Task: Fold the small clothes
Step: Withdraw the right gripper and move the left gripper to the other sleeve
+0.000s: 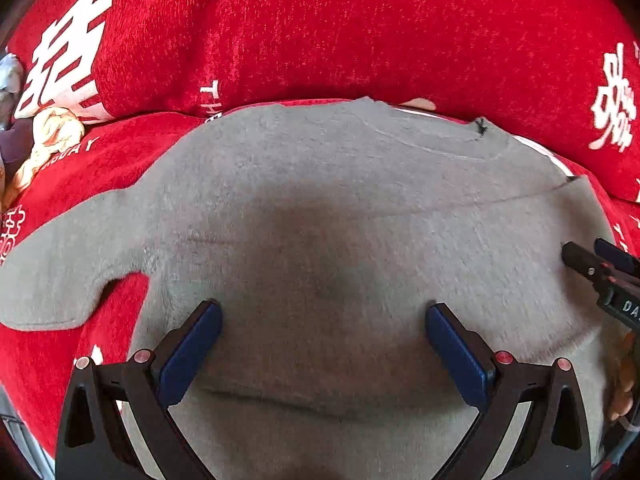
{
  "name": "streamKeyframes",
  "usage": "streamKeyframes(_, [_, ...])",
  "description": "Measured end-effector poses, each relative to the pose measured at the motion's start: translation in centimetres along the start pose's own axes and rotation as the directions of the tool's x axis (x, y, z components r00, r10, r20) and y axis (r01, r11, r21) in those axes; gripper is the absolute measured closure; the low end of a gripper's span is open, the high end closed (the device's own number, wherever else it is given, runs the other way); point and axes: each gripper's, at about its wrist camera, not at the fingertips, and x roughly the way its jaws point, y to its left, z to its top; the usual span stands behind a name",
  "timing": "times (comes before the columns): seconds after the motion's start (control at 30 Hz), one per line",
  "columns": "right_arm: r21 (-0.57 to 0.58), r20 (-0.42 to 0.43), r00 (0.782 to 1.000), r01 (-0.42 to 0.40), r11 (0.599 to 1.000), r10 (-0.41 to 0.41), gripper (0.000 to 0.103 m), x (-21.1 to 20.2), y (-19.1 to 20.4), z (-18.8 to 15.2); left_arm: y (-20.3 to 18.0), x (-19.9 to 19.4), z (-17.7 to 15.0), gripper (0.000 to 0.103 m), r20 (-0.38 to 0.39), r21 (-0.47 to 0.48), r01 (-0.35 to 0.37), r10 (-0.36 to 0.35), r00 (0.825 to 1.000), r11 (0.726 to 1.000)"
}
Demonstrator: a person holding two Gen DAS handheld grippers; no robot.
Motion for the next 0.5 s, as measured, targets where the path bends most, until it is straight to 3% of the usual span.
streamKeyframes(0.07, [0.018,-0.015,1.0,0.016,1.0,-0.016,0.021,-0.8,0.2,0.1,0.1,-0.6,0.0,0.0,-0.008,-0.026,-0.003,0.003,1.0,1.0])
streamKeyframes(0.17, [0.019,0.056,0.997,-0.05,0.999,0.049,0.021,-3.6,1.2,-1.1,0.4,-2.2,-0.5,0.0,0.041,-0.072,0.052,-0.049,0.998,0.996])
streamKeyframes(0.23, [-0.002,0.063,0.996,-0.065,0.998,0.065,0.02,-4.3,2.4,-2.3,-0.6,-2.3,-1.2,0.0,0.04,-0.053,0.068,-0.066,0.997,0.996])
streamKeyframes(0.33, [-0.05,0.011,0.999,-0.03,0.998,0.031,0.021,-3.6,3.5,-4.2,-2.3,-1.5,-2.5,0.0,0.021,0.034,0.012,-0.013,1.0,0.999])
streamKeyframes(0.37, [-0.075,0.022,1.0,-0.003,0.997,0.005,0.021,-3.6,3.7,-5.0,-2.5,-1.6,-3.0,0.0,0.051,0.061,-0.001,-0.002,0.999,0.998])
streamKeyframes(0.43, [-0.092,0.07,0.997,0.016,0.996,-0.01,0.02,-4.9,3.5,-6.5,-2.0,-2.1,-3.5,0.0,0.062,0.063,-0.008,0.004,0.998,0.998])
streamKeyframes(0.5, [-0.068,0.049,0.999,0.015,0.998,-0.012,0.02,-5.9,3.1,-7.5,-1.1,-3.1,-4.0,0.0,0.057,0.033,-0.006,0.004,0.998,0.999])
